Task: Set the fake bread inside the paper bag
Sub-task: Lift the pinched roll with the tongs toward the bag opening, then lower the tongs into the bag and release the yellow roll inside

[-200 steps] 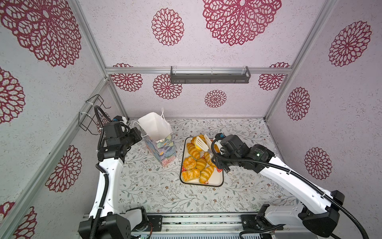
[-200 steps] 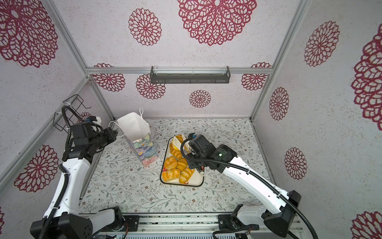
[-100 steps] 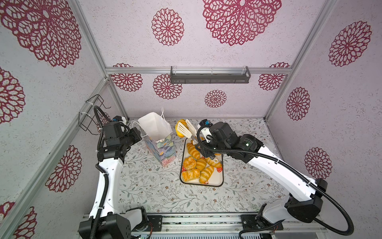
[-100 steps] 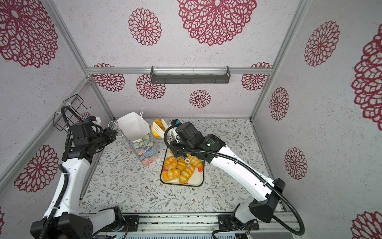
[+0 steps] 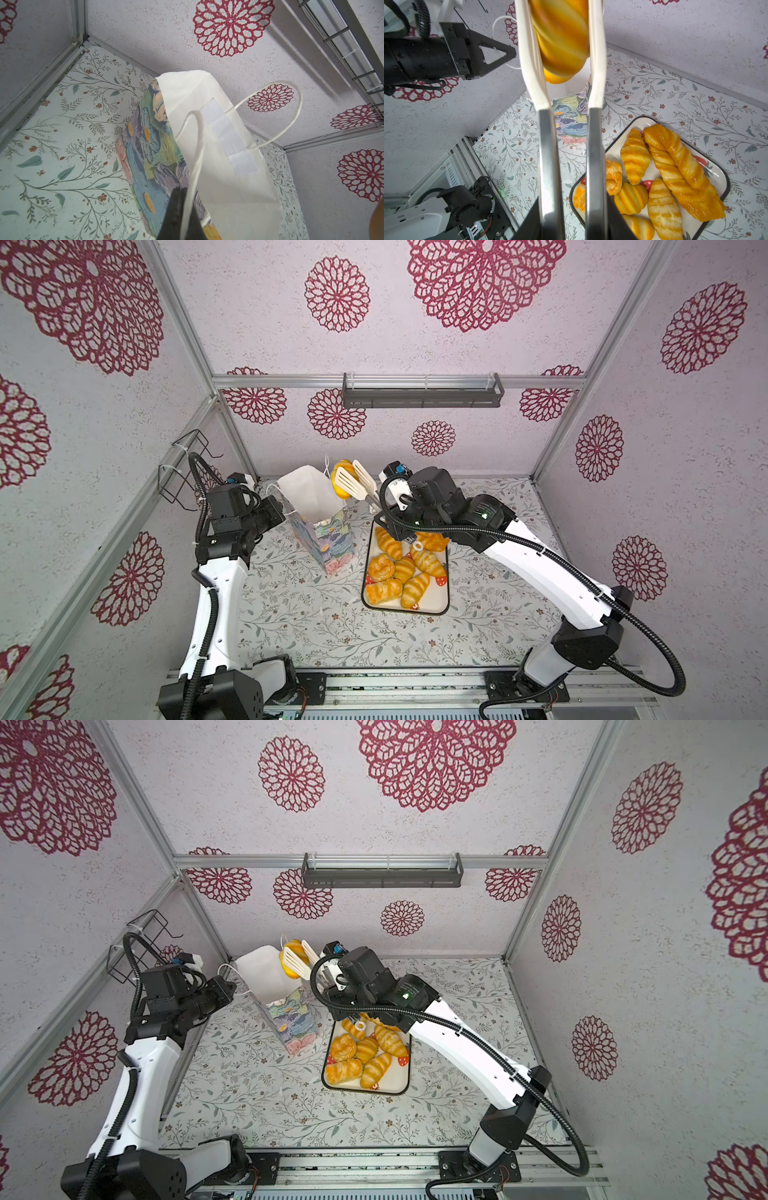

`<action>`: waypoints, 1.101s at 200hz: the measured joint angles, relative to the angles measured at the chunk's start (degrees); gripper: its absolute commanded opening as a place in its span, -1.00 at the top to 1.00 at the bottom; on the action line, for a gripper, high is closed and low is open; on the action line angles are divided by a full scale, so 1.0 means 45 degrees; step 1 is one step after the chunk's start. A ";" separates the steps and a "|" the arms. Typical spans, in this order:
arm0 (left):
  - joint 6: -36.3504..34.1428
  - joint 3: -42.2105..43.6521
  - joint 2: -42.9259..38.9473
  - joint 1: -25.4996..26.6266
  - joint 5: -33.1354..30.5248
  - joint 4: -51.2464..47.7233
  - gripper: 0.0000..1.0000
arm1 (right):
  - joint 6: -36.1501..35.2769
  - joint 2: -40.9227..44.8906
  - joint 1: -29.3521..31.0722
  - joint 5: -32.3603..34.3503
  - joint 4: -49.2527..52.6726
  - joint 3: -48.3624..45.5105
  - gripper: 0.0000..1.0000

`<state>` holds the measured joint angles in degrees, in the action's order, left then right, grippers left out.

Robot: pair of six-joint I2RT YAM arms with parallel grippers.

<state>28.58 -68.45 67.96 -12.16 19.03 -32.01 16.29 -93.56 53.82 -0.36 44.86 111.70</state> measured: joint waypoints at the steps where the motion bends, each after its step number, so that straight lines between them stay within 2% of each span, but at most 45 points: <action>1: 0.0000 0.0000 0.0000 0.0000 0.0000 0.0000 1.00 | -0.0010 -0.0019 0.0000 0.0000 0.0000 0.0019 0.28; 151: 0.0000 0.0000 0.0000 -0.0005 0.0228 0.0000 1.00 | -0.0714 -0.3589 0.0019 -0.0884 0.0291 0.3905 0.24; 192: 0.0000 0.0010 0.0000 -0.0019 0.0233 0.0000 1.00 | -0.0729 -0.4109 0.0029 -0.0981 0.0588 0.4002 0.24; 220: 0.0000 0.0024 0.0000 -0.0029 0.0243 0.0000 1.00 | -0.0772 -0.4027 0.0029 -0.0874 0.0515 0.3313 0.24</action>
<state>28.58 -68.34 67.96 -12.29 20.12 -32.01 12.82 -111.68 53.95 -4.29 47.18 126.61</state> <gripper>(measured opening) 0.045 0.383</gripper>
